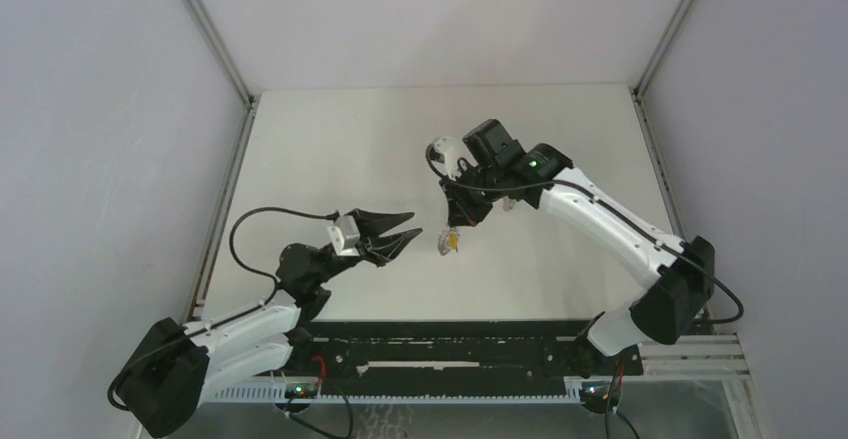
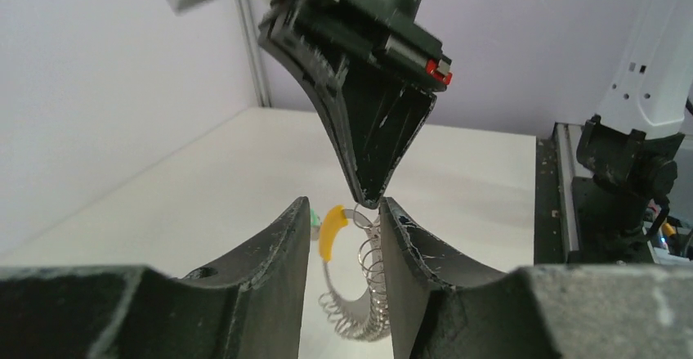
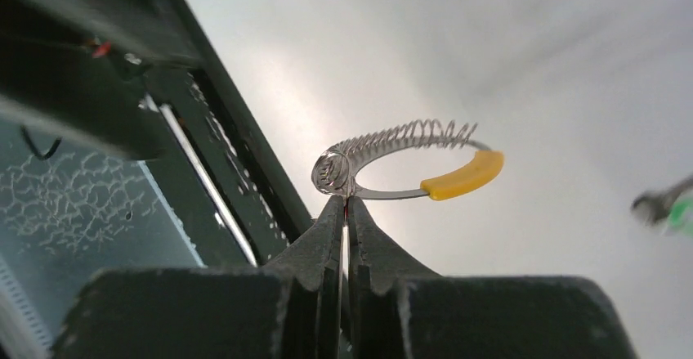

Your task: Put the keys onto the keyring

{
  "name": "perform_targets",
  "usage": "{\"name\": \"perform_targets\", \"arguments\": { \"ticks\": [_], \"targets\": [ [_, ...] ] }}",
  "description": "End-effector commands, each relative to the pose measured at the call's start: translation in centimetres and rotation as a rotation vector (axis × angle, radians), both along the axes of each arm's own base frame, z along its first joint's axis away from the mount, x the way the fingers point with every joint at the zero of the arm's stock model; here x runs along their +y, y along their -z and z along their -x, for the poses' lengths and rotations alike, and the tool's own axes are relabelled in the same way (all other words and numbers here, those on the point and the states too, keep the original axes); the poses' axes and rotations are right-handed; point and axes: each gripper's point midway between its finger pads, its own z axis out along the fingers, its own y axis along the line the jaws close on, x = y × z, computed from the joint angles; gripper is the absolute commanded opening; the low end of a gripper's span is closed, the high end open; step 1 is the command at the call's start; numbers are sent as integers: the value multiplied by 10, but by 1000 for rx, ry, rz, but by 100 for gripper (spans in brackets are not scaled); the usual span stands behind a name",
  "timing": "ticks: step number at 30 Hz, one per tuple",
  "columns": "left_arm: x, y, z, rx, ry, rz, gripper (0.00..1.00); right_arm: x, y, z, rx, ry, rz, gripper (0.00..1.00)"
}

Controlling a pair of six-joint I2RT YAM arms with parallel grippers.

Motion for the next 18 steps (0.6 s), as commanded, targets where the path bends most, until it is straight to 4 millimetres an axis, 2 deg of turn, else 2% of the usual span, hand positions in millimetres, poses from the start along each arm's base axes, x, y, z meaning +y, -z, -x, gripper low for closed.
{"name": "perform_targets", "arguments": {
  "ticks": [1,6,12,18],
  "targets": [
    [1,28,-3,62,-49,-52,42,-33,24,-4,168,287,192,0],
    [-13,41,3,130,-36,-69,42,-34,27,-14,333,422,233,0],
    [-42,39,2,229,-18,-20,41,-21,9,-38,269,522,121,0],
    [-53,27,-18,307,-57,80,39,-20,-1,-49,212,583,87,0]
  ]
}}
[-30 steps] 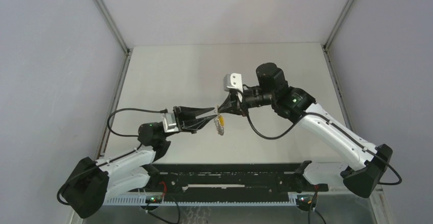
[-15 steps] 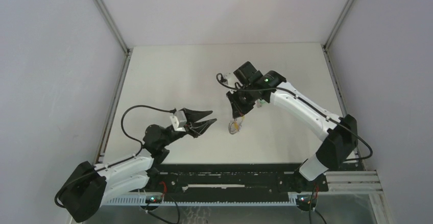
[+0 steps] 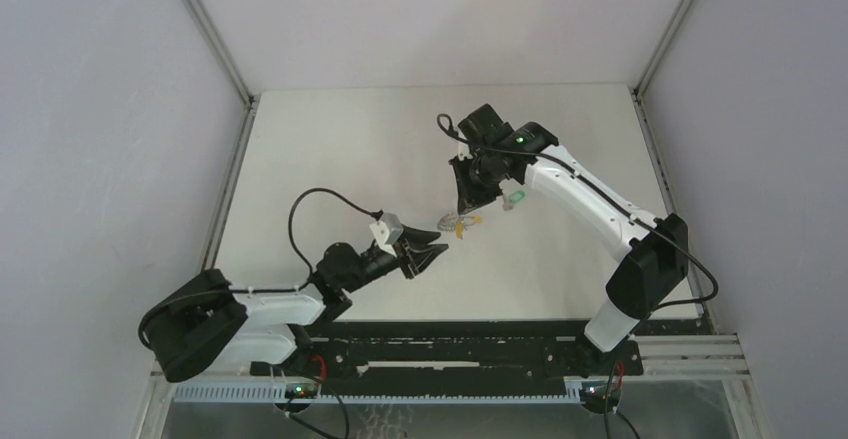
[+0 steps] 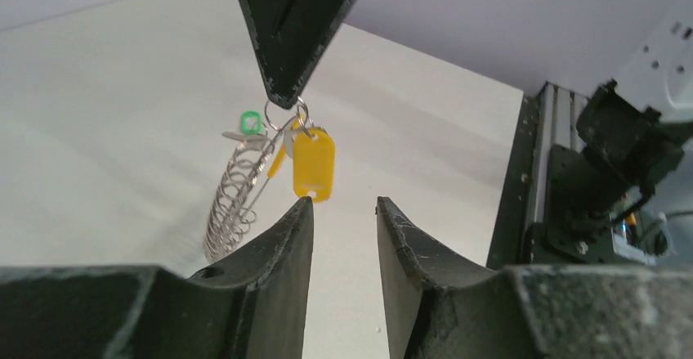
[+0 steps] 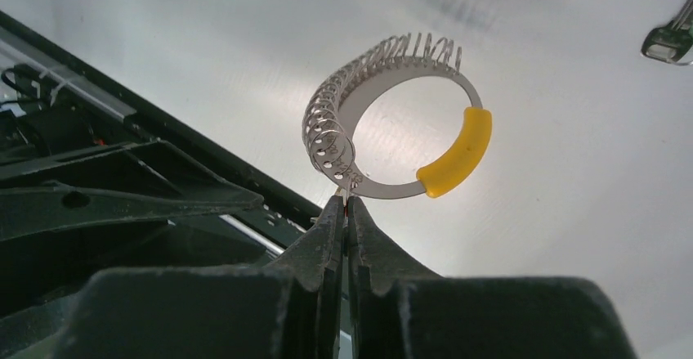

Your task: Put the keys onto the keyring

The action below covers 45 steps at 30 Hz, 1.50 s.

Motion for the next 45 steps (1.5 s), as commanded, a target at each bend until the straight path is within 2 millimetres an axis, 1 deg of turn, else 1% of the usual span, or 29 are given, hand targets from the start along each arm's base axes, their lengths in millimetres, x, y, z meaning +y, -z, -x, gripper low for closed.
{"name": "perform_targets", "arguments": {
  "ticks": [1,3,8,15,19,22,25,29,32,34,36,38,41,42,45],
  "targets": [
    [-9,-62,-22,-34,-71,201,37,8,-38,-17,-131,83,-81,0],
    [-12,-66,-23,-41,-67,212,34,7,-38,-19,-154,98,-63,0],
    [-17,-73,-32,-50,-89,198,34,7,-39,-23,-189,133,-55,0],
    [-23,-64,-43,-4,-117,161,33,7,-49,-27,-250,161,-52,0],
    [-27,-66,-45,-2,-112,164,33,9,-50,-26,-267,164,-43,0],
    [-30,-68,-46,-12,-108,160,29,11,-50,-25,-280,162,-35,0],
    [-32,-68,-48,-24,-110,145,29,13,-51,-25,-298,159,-28,0],
    [-26,-65,-52,-39,-148,124,30,14,-56,-23,-327,149,-31,0],
    [-15,-65,-51,-35,-160,154,34,15,-58,-22,-335,142,-40,0],
    [-8,-68,-48,10,-119,201,34,15,-61,-22,-340,142,-46,0],
    [-2,-76,-45,53,-64,265,35,15,-62,-22,-337,146,-54,0],
    [1,-90,-35,73,21,334,35,16,-63,-21,-325,151,-66,0],
    [0,-103,-24,122,100,381,35,17,-63,-19,-301,153,-81,0],
    [-1,-105,-22,139,117,382,35,17,-63,-19,-301,153,-79,0],
    [-3,-101,-21,197,126,375,35,15,-65,-19,-302,161,-78,0]
  ]
}}
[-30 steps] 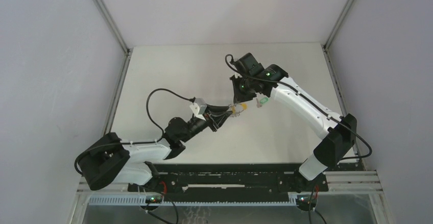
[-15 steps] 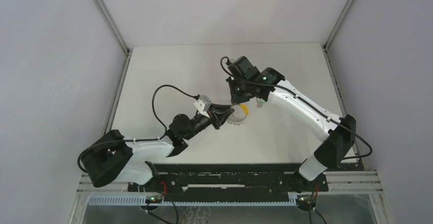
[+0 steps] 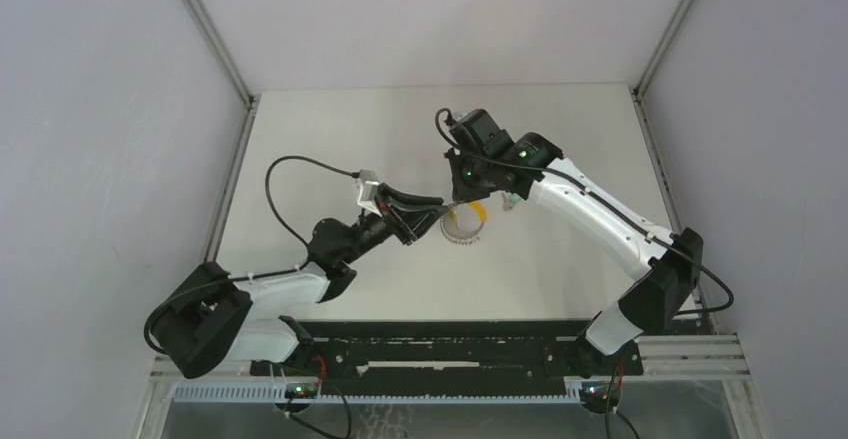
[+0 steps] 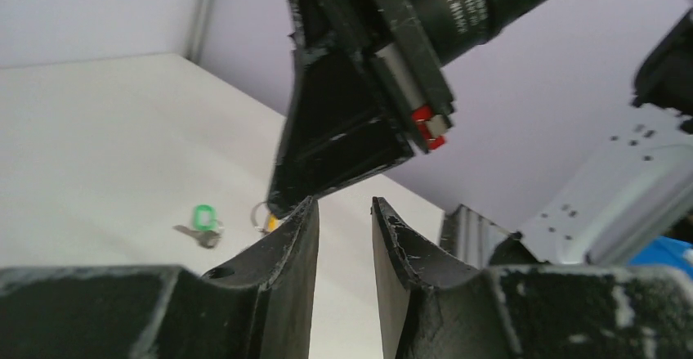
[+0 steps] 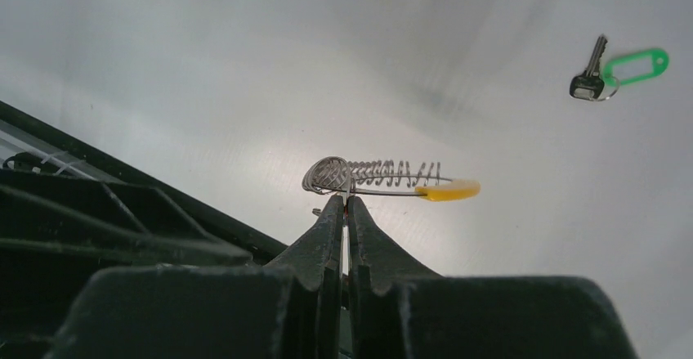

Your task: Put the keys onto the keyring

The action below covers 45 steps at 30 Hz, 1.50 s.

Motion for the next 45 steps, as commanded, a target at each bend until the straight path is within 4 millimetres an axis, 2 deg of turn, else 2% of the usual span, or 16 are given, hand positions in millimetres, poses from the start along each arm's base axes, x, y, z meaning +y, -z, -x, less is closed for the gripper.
{"name": "perform_targets", "arguments": {
  "ticks": [1,8,13,17,27,45],
  "targets": [
    [-2,-19,22,58,122,72,35,3,-33,-3,-61,29,-92,0],
    [-11,-3,16,156,125,1,31,3,-32,-2,-40,28,-88,0],
    [-7,12,2,180,33,-72,30,5,-35,-2,-44,19,-93,0],
    [-4,8,-4,162,-8,-100,31,6,-35,-1,-43,13,-94,0],
    [-14,-6,-5,177,36,-64,31,7,-35,0,-42,6,-96,0],
    [-11,8,-17,227,-25,-93,31,5,-41,2,-53,5,-104,0]
  ]
}}
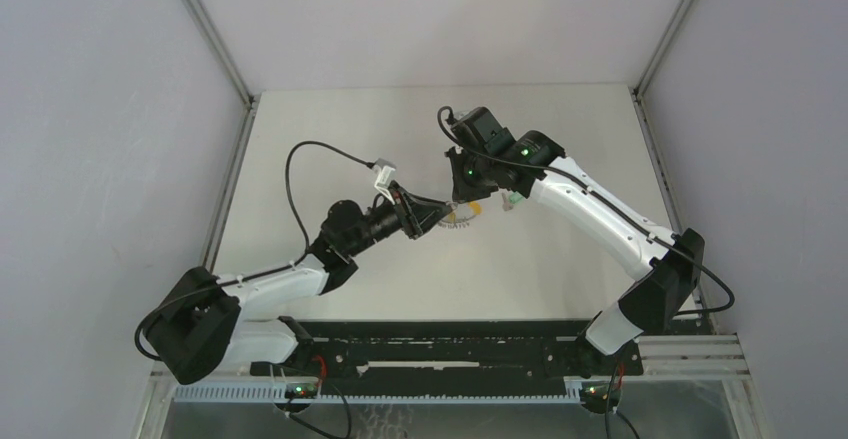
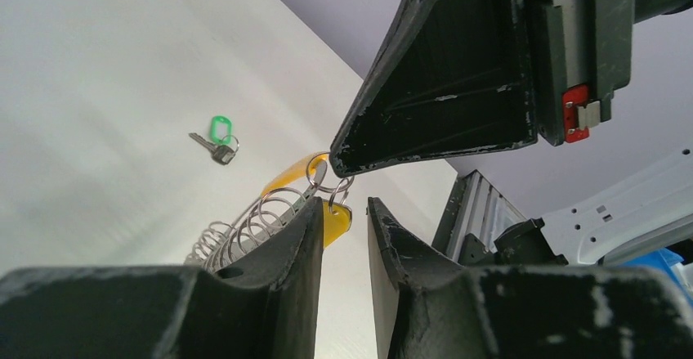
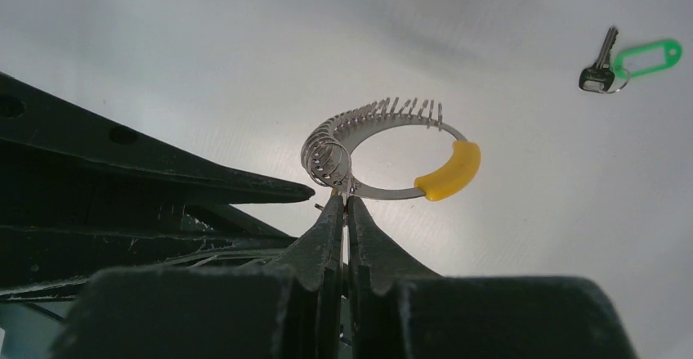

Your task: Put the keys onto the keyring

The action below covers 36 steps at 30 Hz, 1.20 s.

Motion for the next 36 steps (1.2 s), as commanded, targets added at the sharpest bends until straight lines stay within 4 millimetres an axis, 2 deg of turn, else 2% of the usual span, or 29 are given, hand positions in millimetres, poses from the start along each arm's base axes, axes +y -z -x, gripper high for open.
{"name": "perform_targets", "arguments": {
  "ticks": [1,16,19,24,27,32,36],
  "targets": [
    [-2,-25,-7,-40,-24,36,31,5,-37,-2,-77,2,-87,0],
    [-13,-37,-2,-52,39,58,26,7,-37,1,-75,-9,-95,0],
    [-15,-38,-2,-57,48,58,23,7,-36,2,-71,-10,-95,0],
    [-15,-26,-3,-57,43,25,8,7,-38,3,-60,-23,-111,0],
    [-12,-14,-6,-97,23,-48,1,6,-40,6,-44,-39,-123,0],
    [0,9,-11,-185,-55,-271,0,5,-41,15,7,-73,-172,0],
    [14,9,-16,-274,-132,-431,0,5,-44,19,29,-92,-208,0]
  ]
}}
